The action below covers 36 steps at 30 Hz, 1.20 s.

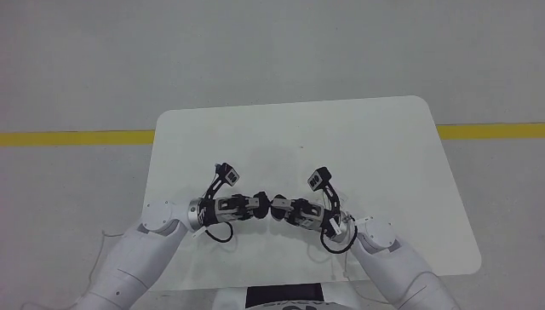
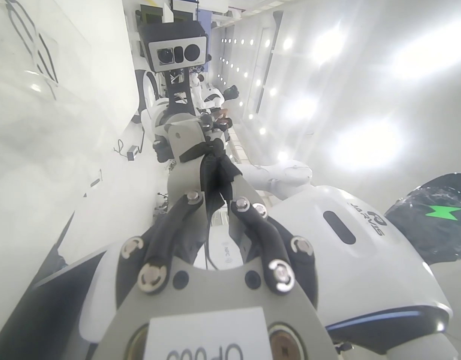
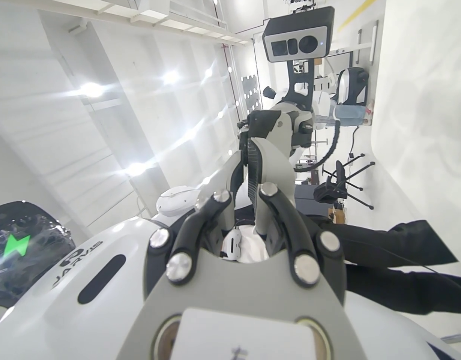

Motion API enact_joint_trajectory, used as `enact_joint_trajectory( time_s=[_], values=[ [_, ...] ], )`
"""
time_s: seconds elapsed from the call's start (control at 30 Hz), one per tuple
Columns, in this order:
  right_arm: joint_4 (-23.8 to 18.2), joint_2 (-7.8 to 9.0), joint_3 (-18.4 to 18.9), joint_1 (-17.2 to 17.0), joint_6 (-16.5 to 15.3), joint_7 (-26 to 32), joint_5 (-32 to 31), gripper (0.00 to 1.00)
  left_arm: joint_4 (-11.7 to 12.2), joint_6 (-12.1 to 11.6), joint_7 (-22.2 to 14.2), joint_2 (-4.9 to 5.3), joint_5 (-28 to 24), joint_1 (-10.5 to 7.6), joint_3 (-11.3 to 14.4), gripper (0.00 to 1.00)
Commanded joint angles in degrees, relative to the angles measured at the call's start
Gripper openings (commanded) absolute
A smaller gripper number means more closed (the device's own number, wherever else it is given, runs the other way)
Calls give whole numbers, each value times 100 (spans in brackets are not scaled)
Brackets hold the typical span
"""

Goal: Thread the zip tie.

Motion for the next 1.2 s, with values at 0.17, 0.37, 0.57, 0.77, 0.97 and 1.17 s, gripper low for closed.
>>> enact_joint_trajectory(
  time_s=[0.17, 0.37, 0.57, 0.77, 0.97, 1.17],
  values=[
    [-6, 14, 12, 13, 7, -31, -39, 100, 21, 0, -20, 29, 56, -18, -6, 0],
    [-42, 46, 155, -10, -53, -126, -46, 100, -33, 0, -48, 70, 70, 61, -122, 0],
    [-133, 89, 314, -69, -41, -215, -115, 100, -110, 0, -68, 108, 81, 188, -285, 0],
    [-168, 101, 351, -85, -43, -225, -140, 100, -227, 0, -150, 122, 82, 291, -398, 0],
    [-168, 101, 351, -85, -43, -225, -140, 100, -232, 0, -167, 124, 97, 294, -398, 0],
    [-168, 101, 351, -85, -43, -225, -140, 100, -232, 0, -167, 124, 97, 294, -398, 0]
  ],
)
